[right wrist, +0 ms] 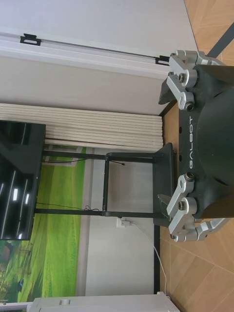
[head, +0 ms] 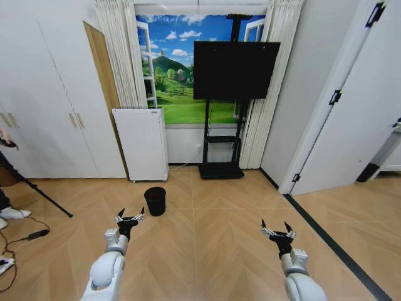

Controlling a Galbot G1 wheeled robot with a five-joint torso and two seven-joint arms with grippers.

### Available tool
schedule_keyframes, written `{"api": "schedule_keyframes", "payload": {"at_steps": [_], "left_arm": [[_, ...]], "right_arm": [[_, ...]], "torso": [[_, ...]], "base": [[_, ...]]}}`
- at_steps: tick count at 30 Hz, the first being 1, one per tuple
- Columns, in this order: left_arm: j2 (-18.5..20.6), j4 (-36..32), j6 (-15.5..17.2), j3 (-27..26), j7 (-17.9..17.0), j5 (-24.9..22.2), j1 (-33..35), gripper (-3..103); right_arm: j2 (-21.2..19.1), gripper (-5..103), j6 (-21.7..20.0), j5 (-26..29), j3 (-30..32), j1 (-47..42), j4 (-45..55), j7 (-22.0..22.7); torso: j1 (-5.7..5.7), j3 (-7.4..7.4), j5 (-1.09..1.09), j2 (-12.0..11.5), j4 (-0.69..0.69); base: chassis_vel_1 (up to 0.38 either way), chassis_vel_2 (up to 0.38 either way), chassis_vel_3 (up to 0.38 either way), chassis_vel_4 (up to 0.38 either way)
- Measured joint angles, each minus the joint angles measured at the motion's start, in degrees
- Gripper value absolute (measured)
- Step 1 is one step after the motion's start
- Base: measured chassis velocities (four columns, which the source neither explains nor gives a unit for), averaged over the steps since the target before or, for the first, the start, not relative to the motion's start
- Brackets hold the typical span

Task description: Pick up the trash bin and place the garbage on the floor into it.

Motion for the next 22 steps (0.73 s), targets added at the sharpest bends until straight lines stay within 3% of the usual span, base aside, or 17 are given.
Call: {"api": "schedule_keyframes", "payload": {"at_steps": [22], "left_arm": [[0.0,0.0,0.0,0.0,0.0,0.0,0.0,100]], "right_arm": [[0.0,100,0.0,0.0,0.0,0.0,0.0,0.0]], "torso": [[0.00,0.00,0.00,0.0,0.00]], "base": [[0.000,0.000,0.000,0.000]]}}
